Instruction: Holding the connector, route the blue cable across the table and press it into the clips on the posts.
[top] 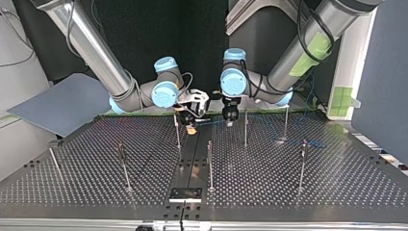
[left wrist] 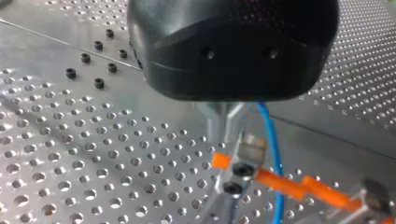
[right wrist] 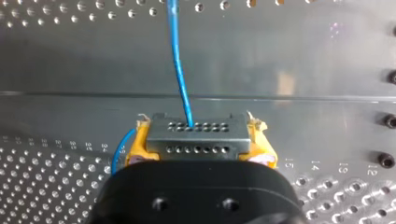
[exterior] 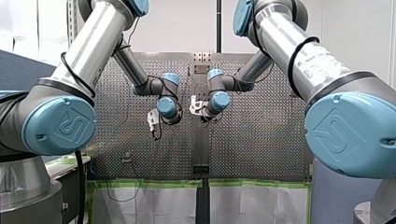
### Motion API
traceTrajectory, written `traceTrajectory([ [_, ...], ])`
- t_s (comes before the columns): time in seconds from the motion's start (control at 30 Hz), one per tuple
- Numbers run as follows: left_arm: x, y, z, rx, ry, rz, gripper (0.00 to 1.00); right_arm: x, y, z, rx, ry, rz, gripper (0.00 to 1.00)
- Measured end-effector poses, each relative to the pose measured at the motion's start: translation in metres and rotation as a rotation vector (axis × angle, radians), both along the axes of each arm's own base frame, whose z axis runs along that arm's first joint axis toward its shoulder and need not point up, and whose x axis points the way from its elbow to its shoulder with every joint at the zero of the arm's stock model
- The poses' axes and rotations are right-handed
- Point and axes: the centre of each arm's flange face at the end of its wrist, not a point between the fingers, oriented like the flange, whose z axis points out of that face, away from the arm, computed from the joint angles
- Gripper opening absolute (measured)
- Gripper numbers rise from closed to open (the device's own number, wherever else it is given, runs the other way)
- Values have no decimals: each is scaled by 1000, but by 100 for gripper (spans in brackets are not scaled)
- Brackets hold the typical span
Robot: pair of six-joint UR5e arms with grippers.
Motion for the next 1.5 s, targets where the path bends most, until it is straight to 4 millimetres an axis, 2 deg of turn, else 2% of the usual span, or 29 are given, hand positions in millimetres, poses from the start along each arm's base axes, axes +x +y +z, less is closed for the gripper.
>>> traceTrajectory([
  [0.27,-3,-1,2,8,5,16,0,0,0,2,-3,4,2,0],
  [0.37,-5,-1,8,9,4,21,0,-1,1,11,-9,-3,1,0],
  [0.77,-18,-4,55,-6,-38,15,0,-9,10,79,-54,-43,-1,0],
  [1.27,-40,2,125,-23,-100,16,0,-32,33,147,-60,-57,-16,0],
  [1.5,-52,4,160,-41,-149,11,0,-42,44,189,-101,-89,-22,0],
])
